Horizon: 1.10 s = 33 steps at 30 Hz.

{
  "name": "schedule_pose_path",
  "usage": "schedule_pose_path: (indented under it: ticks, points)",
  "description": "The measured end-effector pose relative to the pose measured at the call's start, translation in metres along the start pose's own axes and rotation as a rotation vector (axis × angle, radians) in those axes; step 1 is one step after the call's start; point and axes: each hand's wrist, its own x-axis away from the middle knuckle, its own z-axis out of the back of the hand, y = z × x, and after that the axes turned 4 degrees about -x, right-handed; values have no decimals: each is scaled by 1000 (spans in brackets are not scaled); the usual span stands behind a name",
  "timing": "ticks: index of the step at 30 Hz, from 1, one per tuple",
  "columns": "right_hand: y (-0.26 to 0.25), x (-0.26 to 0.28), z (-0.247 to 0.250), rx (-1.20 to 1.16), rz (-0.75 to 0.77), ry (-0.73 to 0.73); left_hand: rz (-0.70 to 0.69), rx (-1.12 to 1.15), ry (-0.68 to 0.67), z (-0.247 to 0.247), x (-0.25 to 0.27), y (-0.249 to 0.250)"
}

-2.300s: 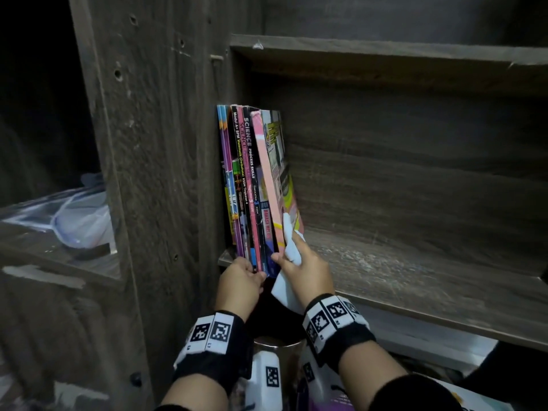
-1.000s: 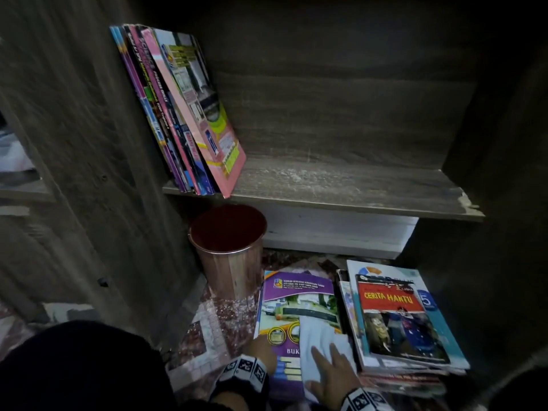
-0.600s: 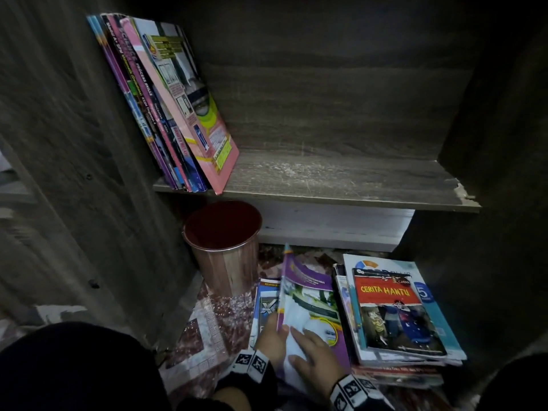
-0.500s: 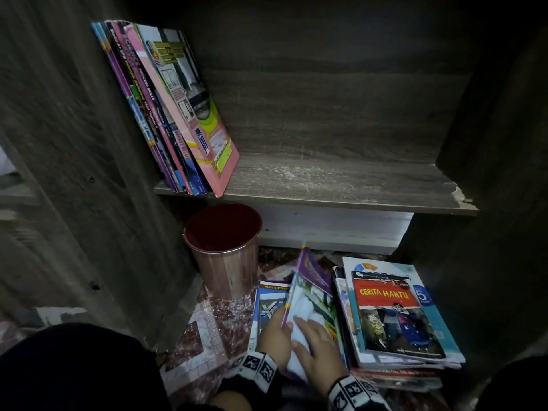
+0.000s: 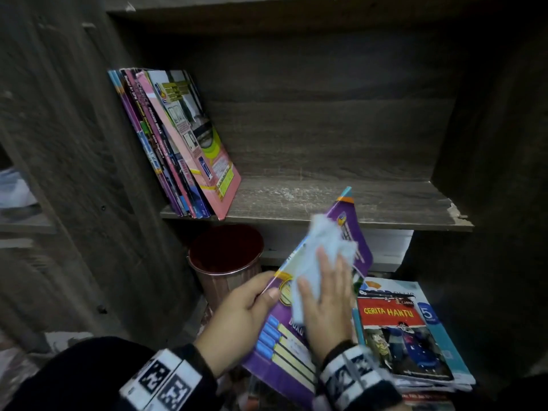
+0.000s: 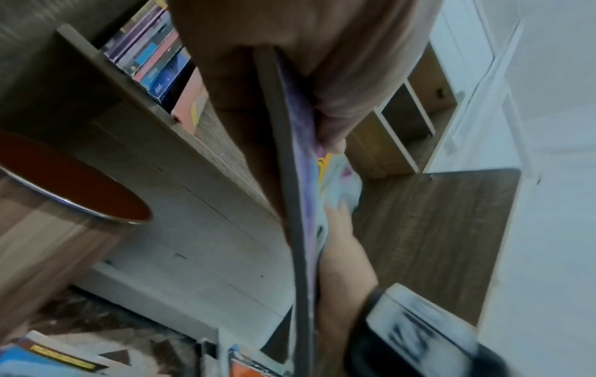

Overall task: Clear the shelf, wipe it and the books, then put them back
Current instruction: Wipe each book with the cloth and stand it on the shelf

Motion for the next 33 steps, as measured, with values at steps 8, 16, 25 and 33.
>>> schedule_pose_path:
  ticks: [8,16,25,33]
  points:
    - [-20,-20,39,334,231,-277,58,307,25,-15,-8,3]
    - [26,-83,81,319,-191,101,55,446,-23,-24,-6,5]
    - [-4,-33,51,320,388,-95,22,385,4,-36,-9,5]
    - [27,-77,79,177,-307,188,-3,427,1,-44,-4,15]
